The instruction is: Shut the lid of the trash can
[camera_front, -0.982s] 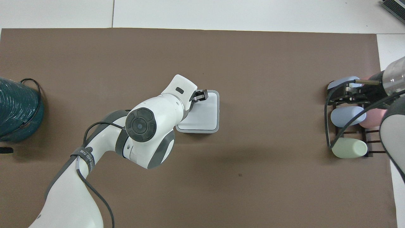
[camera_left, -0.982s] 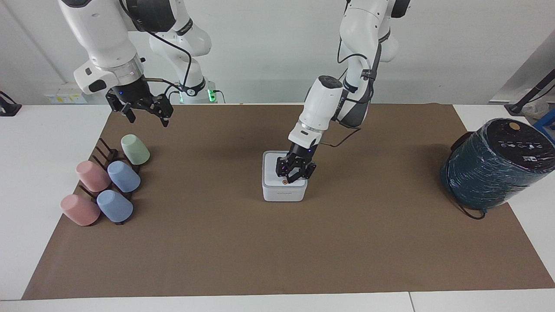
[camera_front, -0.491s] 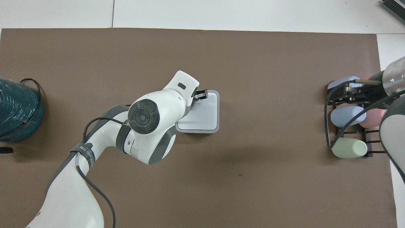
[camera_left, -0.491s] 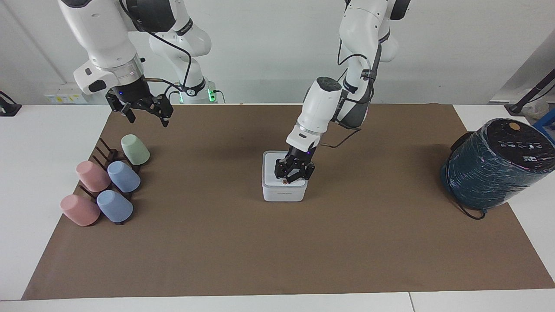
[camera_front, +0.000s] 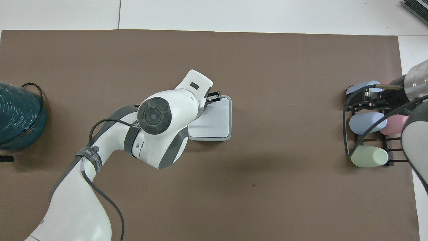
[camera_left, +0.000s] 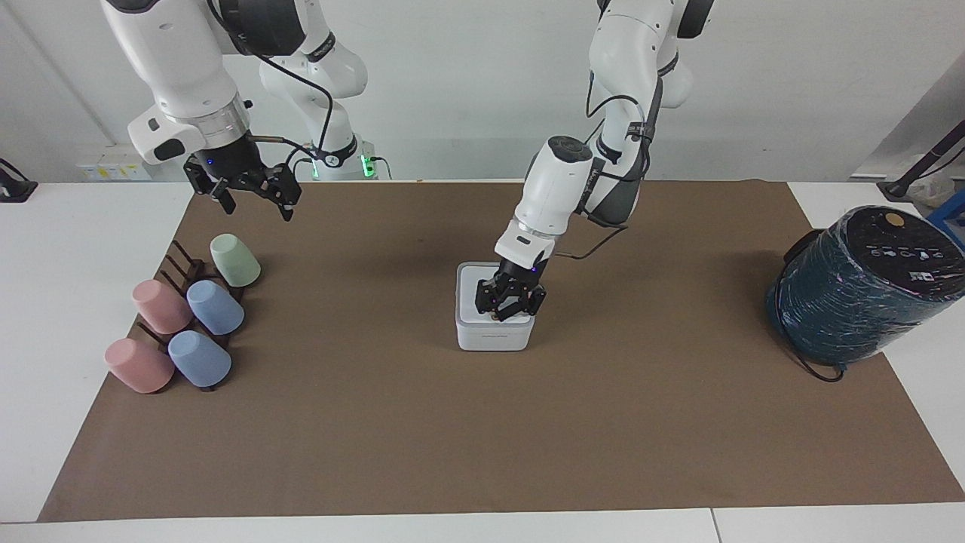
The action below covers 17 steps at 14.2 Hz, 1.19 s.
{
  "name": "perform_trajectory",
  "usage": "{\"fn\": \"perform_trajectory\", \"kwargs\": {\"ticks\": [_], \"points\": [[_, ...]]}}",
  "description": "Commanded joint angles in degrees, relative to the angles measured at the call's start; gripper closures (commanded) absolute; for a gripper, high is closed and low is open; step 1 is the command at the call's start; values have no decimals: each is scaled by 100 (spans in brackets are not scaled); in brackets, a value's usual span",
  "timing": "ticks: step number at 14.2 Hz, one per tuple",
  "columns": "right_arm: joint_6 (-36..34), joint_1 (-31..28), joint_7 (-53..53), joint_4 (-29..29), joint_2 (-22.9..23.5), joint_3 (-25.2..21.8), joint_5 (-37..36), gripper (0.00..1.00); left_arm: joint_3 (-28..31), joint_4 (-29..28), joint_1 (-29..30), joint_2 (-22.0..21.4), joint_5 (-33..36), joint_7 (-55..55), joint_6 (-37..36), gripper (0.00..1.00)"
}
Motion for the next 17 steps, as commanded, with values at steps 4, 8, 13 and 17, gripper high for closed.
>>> {"fn": "perform_trajectory", "kwargs": {"ticks": [4, 8, 13, 17], "points": [[51, -78, -133, -82, -60, 43, 34, 0, 32, 351, -10, 166, -30, -38, -299, 100], [51, -78, -133, -82, -60, 43, 34, 0, 85, 1113, 252, 122, 31, 14, -1834, 100], [51, -78, -133, -82, -69, 43, 34, 0, 94, 1757, 1069, -123, 58, 548, -3329, 100], [51, -78, -133, -82, -60, 43, 34, 0, 129, 2020, 1693, -229, 49, 1479, -4375, 100]]}}
